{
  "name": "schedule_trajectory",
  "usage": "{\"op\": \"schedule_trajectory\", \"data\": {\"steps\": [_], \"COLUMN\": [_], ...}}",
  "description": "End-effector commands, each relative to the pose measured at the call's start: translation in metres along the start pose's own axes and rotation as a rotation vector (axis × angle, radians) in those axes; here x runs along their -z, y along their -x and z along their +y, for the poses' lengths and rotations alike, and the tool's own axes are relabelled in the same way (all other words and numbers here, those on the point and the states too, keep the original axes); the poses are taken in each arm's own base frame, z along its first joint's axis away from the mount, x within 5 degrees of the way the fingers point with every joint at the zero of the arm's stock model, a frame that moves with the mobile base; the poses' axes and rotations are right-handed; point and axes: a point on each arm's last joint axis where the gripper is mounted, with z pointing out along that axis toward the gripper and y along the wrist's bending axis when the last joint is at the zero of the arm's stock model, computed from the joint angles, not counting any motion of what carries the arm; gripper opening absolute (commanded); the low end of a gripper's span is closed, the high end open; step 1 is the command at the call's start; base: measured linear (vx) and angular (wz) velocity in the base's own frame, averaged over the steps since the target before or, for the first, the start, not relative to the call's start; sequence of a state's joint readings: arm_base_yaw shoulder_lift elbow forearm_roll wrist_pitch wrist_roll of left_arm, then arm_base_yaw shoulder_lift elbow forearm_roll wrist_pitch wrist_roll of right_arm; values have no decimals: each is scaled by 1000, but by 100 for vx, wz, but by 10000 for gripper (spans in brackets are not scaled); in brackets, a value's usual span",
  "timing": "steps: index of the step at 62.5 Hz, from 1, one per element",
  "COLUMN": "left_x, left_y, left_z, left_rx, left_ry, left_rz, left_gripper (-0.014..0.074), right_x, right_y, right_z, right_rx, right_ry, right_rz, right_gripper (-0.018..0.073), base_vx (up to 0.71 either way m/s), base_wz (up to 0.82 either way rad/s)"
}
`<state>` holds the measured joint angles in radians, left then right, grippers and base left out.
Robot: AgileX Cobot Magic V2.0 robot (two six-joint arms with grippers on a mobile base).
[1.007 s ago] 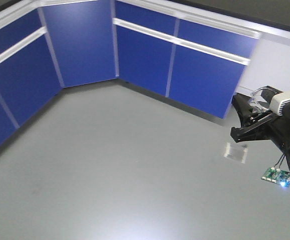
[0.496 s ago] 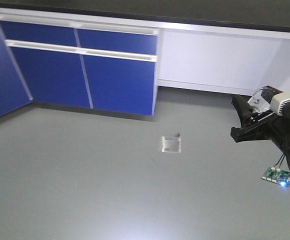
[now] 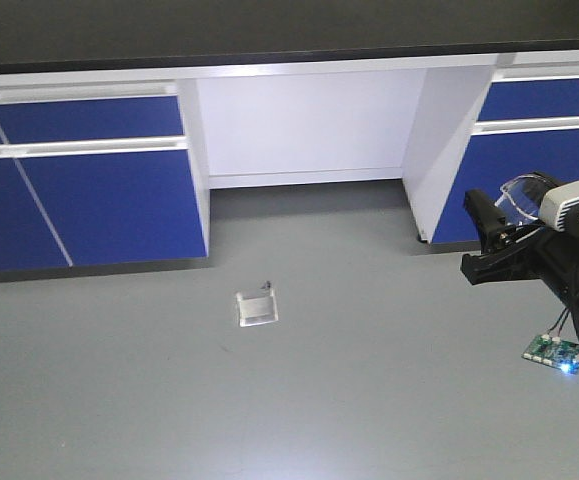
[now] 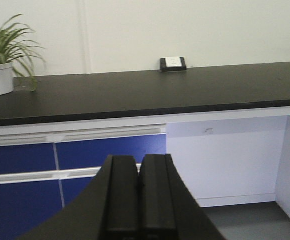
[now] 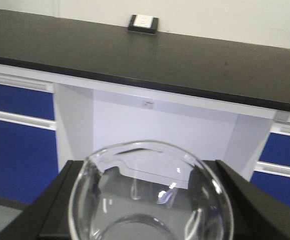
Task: Grab beaker and place in storage area
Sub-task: 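Turn and drive the base to the second black bench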
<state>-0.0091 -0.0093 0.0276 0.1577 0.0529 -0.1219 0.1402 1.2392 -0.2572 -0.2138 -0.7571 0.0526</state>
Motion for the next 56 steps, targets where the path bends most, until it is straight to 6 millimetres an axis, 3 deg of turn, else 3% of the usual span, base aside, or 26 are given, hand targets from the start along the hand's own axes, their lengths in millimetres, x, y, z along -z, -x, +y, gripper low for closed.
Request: {"op": "schedule_trajectory", "data": {"steps": [1, 56], "left_x": [3, 3], "left_y": [16, 16], "left_z": [-1, -1], "left_rx": [10, 10], "left_ry": [-10, -10], "left_rz": [-120, -120], "left_gripper": [-6, -6], "right_x": [0, 0], "right_y": [19, 19], "right_z": [0, -1], "right_rx": [10, 9], "right_ry": [2, 1], "right_rz": [-136, -135], "right_gripper": [67, 67], "base_vx": [18, 30], "base_wz": [-30, -5]}}
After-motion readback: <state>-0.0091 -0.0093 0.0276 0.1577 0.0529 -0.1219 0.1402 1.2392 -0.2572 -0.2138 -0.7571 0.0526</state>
